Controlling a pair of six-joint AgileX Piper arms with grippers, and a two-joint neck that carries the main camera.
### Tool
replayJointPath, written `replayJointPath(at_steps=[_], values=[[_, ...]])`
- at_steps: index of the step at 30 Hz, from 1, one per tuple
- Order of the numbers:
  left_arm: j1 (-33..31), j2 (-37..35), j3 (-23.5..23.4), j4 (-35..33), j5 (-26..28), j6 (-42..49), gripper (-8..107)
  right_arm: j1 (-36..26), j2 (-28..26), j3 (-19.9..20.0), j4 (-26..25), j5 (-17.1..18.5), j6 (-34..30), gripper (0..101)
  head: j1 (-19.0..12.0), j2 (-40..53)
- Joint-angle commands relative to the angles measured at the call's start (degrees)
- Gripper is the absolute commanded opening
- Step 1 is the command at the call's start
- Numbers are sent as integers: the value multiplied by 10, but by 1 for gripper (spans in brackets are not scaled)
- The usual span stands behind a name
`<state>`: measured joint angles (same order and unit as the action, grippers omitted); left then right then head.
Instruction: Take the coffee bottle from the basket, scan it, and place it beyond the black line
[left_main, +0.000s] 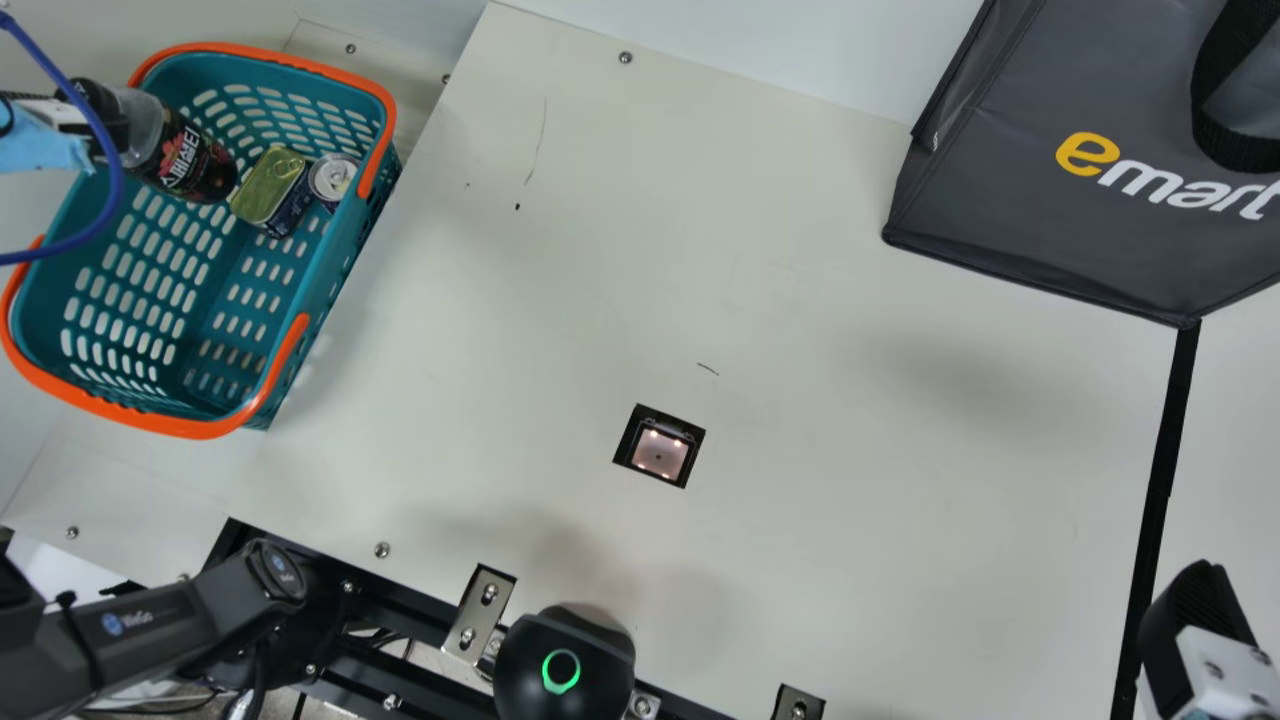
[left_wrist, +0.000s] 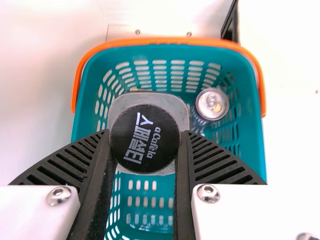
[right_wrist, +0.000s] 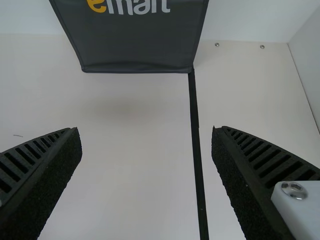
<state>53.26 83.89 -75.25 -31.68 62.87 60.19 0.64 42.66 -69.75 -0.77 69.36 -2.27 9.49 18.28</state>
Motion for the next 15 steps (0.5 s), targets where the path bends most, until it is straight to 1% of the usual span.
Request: replayJointPath(at_steps=[1, 15], values=[[-3, -3, -8, -2, 5, -3, 10, 0, 0, 0, 0, 0, 0, 91, -16, 1], [-50, -27, -61, -16, 45, -36, 10, 0, 0, 0, 0, 0, 0, 91, -16, 1]])
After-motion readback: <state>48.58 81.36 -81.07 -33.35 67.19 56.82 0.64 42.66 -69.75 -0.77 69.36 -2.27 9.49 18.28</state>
